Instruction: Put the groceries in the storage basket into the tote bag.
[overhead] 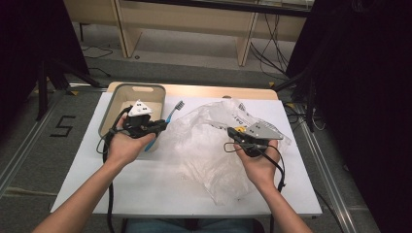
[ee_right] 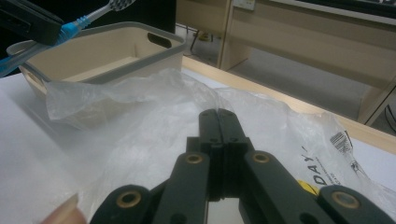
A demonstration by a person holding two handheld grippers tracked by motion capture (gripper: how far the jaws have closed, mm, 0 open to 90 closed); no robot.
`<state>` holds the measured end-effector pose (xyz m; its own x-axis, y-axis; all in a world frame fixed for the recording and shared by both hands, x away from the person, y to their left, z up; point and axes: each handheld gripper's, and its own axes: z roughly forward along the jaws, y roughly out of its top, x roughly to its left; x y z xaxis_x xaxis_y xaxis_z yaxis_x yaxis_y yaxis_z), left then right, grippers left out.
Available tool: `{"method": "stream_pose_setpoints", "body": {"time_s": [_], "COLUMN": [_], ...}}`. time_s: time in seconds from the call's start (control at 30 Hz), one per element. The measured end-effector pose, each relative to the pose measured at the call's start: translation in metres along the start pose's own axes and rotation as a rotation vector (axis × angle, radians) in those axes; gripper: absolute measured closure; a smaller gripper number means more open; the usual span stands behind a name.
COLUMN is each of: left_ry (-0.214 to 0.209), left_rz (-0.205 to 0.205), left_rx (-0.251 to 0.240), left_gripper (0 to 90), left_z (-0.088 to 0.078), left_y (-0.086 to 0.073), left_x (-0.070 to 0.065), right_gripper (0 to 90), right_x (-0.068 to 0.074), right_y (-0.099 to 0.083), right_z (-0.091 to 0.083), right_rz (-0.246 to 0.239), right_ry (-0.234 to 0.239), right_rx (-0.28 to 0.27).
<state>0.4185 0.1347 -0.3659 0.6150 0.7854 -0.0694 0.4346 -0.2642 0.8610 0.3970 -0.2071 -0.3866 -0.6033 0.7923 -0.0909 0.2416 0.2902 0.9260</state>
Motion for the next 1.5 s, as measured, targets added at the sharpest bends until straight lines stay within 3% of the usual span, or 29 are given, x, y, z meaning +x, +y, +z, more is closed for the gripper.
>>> {"method": "stream_pose_setpoints", "body": {"time_s": [1.07,1.5], "left_ry": [-0.089,-0.124], "left_rz": [0.079,0.107], "left_rx": [0.017,0.045], "left_gripper": [82.0,82.0], "left_z": [0.004,0.01], "left_y": [-0.01,-0.016], "left_x": [-0.039,-0.053], "right_gripper": [90.0,90.0], "right_x": [0.0,0.0], "right_y": [0.0,-0.001], "right_z": [0.0,0.001], "right_rz": [0.0,-0.001], "right_ry": [0.0,-0.001], "right_rx": [0.004,0.004]}}
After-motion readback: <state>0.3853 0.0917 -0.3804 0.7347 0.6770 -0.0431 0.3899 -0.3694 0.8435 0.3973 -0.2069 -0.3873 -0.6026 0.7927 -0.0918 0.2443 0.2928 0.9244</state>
